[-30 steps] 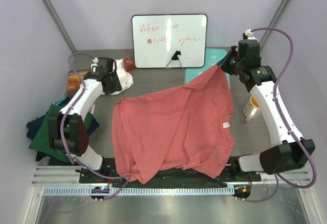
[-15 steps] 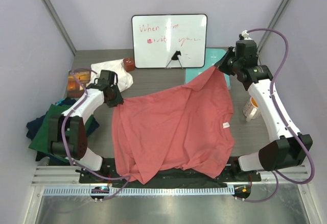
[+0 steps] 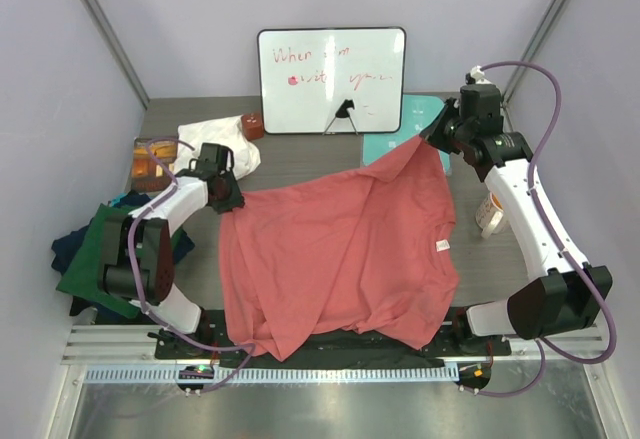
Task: Fold and stack the t-shirts
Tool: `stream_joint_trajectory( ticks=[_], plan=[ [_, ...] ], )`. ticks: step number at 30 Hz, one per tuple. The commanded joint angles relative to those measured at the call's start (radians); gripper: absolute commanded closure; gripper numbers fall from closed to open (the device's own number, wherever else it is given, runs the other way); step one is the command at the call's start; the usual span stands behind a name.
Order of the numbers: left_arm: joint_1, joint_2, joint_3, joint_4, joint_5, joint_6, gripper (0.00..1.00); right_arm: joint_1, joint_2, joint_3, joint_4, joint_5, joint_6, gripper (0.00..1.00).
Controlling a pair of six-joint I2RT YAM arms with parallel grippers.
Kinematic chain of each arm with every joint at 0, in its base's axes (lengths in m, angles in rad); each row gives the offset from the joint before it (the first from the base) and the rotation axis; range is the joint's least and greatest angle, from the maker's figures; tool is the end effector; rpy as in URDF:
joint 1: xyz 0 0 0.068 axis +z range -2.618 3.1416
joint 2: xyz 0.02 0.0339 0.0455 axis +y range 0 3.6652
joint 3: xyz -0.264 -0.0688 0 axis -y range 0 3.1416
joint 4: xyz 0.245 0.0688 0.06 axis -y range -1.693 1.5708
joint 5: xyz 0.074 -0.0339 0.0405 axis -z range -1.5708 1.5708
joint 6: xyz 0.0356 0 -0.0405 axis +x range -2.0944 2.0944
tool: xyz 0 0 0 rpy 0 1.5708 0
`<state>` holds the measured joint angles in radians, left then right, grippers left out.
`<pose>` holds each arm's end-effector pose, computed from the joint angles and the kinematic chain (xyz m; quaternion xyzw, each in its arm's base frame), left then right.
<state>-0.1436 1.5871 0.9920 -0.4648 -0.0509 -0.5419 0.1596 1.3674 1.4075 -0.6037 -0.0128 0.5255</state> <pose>0.3114 -0.0432 0.1942 -0.1977 0.9468 -0.0617 0.2462 0.2978 0.0484 0.3833 0.1563 0.8618 0.1674 0.4526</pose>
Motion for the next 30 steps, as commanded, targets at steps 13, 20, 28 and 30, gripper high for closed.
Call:
stream_joint_trajectory(
  ticks=[13, 20, 28, 30],
  plan=[
    [-0.002, 0.066, 0.036, 0.089, 0.002, 0.025, 0.78, -0.005, -0.016, 0.011, 0.025, 0.004, -0.01, 0.99],
    [-0.002, 0.063, 0.034, 0.101, 0.011, 0.022, 1.0, -0.005, -0.027, 0.01, 0.024, 0.005, -0.013, 0.99],
    [-0.004, -0.042, 0.129, -0.024, 0.037, 0.008, 1.0, -0.023, -0.057, 0.033, 0.004, 0.008, -0.012, 0.99],
    [-0.002, -0.085, 0.193, -0.072, 0.037, 0.01, 1.0, -0.028, -0.091, 0.039, 0.002, 0.008, -0.016, 0.99]
  ],
)
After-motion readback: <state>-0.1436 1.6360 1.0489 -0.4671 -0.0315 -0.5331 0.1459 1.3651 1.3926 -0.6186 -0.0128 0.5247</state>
